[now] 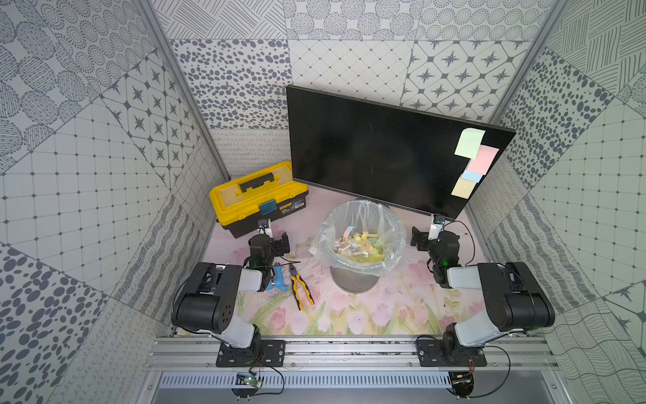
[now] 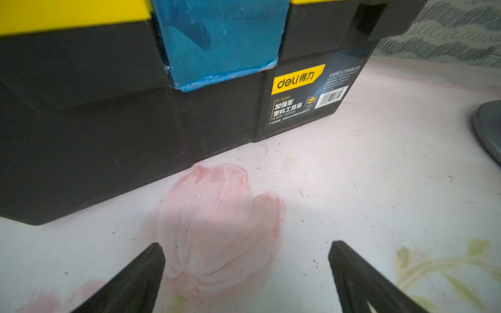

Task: Remove the sticky note from the monitor
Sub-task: Tear off the sticky note from the monitor.

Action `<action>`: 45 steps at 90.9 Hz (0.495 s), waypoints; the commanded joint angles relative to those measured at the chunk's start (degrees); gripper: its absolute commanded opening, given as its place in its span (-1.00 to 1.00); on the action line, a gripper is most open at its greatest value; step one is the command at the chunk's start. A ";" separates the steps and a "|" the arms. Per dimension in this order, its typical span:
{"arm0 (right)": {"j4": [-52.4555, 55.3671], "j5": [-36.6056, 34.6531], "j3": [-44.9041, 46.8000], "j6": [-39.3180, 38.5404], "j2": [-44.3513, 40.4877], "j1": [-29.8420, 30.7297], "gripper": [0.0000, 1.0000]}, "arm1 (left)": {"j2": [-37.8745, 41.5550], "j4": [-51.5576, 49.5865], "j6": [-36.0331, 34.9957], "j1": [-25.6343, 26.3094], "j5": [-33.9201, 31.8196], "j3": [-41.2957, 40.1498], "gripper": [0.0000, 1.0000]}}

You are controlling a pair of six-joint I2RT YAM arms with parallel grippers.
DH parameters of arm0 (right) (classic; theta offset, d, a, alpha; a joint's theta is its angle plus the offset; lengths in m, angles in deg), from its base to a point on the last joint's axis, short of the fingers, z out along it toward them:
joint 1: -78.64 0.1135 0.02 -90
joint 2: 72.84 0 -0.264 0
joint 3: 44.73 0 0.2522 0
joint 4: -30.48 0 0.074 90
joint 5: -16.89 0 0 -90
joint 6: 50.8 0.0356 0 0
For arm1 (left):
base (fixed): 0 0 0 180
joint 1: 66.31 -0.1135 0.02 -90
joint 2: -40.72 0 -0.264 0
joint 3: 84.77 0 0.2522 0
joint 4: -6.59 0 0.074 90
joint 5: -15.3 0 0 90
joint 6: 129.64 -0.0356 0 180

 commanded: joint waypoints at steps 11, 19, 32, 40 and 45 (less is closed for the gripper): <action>-1.53 0.20 -0.89 -0.36 0.32 0.23 0.94 | -0.15 1.51 -0.81 0.17 0.92 0.23 0.99; -1.56 0.16 -0.89 -0.35 0.31 0.29 0.94 | -0.20 1.50 -0.76 0.16 0.97 0.22 0.99; -1.54 0.18 -0.93 -0.33 0.32 0.31 0.94 | 0.54 -0.39 -1.54 0.14 2.95 0.90 0.99; -1.79 0.04 -0.83 -0.19 0.14 0.22 0.94 | 2.25 -2.98 -2.15 0.12 4.40 1.64 0.99; -2.07 -1.60 -0.19 0.62 -1.03 0.18 0.94 | 3.67 -3.29 -1.83 0.08 3.68 1.28 0.99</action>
